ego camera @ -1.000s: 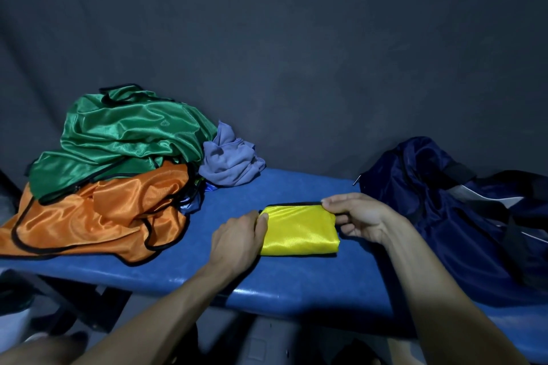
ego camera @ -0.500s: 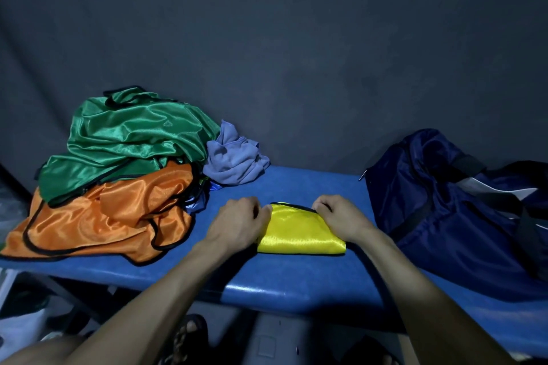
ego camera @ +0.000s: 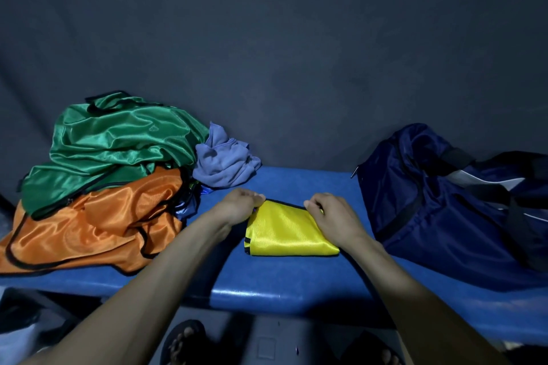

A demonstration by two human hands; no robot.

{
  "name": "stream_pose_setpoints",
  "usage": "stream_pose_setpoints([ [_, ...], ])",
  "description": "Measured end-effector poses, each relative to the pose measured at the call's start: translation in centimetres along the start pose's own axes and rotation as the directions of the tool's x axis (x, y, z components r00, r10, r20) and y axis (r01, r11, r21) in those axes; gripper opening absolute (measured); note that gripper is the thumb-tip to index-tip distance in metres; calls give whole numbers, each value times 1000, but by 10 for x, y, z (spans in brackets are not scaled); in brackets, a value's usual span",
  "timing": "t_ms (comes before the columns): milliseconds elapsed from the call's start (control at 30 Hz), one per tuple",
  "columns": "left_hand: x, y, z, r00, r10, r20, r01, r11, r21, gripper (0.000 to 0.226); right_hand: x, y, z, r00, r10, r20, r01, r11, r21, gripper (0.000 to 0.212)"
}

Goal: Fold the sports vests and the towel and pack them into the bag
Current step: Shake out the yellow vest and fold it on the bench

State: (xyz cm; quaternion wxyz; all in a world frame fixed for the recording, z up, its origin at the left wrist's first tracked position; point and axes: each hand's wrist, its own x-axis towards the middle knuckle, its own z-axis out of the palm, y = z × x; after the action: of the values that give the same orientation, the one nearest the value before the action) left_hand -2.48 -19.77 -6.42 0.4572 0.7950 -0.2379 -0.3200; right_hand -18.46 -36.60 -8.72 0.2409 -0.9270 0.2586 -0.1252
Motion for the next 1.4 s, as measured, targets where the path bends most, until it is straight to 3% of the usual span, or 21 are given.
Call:
stream_pose_setpoints([
  [67,1,4,-5,997,-71,20,72,997,-30,33,-1,-1,0,1000,11,-2,-11,1000,-13,38],
  [133,2,6,-10,994,-86,65,82,995,66,39,-1,-3,0,1000,23,1,-23,999,-22,38],
  [200,4,7,-12,994,-49,94,19,953,301,44,0,-4,0,999,44,9,-43,998,-39,39],
  [300,3,-3,-7,990,98,101,-139,774,617,49,2,-9,1,996,94,9,-93,992,-82,42],
  [333,0,-7,-5,983,164,81,-178,765,619,48,2,-11,2,994,105,5,-104,988,-112,43],
  [400,-8,-9,-5,966,258,-21,-217,850,481,41,3,-13,3,994,112,-4,-111,980,-165,43],
  [467,-21,-8,-12,948,271,-164,-192,904,383,37,2,-14,3,992,123,-12,-123,976,-179,43],
  [533,-38,-10,-18,928,280,-246,-164,900,403,39,2,-15,5,991,134,-22,-136,972,-189,42],
  [667,-69,-26,-3,935,252,-251,-162,930,330,37,0,-19,8,986,152,-62,-162,959,-233,39],
  [833,-67,-35,15,936,142,-322,-139,990,33,30,-4,-23,14,976,179,-127,-204,953,-225,37],
  [1000,-66,-38,26,921,87,-380,-175,963,-203,26,-4,-24,17,964,209,-167,-241,948,-206,43],
  [1067,-65,-41,27,924,126,-361,-202,962,-182,32,-5,-24,18,962,206,-177,-242,947,-212,43],
  [1200,-66,-48,24,904,240,-353,-184,965,186,40,-7,-24,18,966,189,-176,-227,946,-231,43],
  [1333,-57,-26,18,906,153,-394,-91,981,172,41,-9,-23,17,972,164,-169,-202,951,-236,42],
  [1400,-51,-20,23,908,151,-390,-32,955,296,45,-10,-23,16,975,147,-169,-186,951,-247,42],
])
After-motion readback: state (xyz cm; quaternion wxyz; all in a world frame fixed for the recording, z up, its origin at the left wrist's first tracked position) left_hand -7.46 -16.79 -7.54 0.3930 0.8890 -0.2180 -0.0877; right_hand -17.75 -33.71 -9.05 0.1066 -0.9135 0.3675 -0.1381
